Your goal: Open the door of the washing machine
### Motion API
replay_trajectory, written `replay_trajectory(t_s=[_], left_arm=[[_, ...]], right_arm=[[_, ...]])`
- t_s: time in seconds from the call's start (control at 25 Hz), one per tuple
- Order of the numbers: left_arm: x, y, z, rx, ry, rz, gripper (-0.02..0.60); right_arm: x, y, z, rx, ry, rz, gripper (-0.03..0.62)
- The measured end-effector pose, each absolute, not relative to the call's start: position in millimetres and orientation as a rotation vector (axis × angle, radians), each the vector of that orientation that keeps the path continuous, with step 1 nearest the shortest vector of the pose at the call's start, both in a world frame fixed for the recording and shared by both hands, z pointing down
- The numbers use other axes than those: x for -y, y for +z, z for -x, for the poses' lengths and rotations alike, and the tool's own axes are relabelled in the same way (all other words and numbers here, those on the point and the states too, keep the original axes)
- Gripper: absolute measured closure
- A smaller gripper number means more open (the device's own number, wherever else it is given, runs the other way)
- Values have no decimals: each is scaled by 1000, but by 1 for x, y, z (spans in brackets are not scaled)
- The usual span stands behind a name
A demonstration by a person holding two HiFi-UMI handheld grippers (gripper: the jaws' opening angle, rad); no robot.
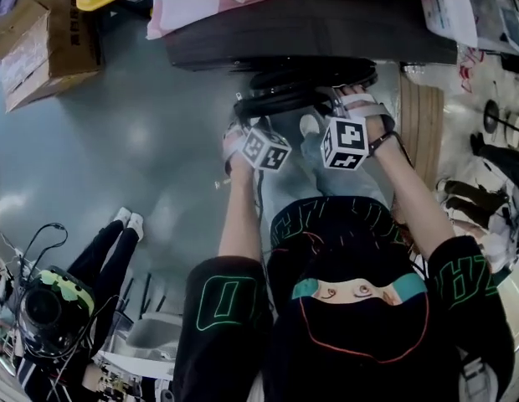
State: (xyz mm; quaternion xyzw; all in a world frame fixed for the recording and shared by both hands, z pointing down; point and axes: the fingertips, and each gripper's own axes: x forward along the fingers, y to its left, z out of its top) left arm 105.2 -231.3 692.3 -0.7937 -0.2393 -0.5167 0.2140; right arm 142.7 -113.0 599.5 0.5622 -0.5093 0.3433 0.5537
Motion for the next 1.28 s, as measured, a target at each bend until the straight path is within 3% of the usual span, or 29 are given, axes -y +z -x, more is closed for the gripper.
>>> replay_trajectory(t_s=[0.44, 1.28], left_arm=[[193, 703, -12, 280, -1675, 2331, 421], [32, 703, 117, -210, -1710, 2479, 445]], right_arm=[[86, 606, -78, 1389, 641, -1173, 444], [-25, 609, 5, 1564, 336, -835, 434]])
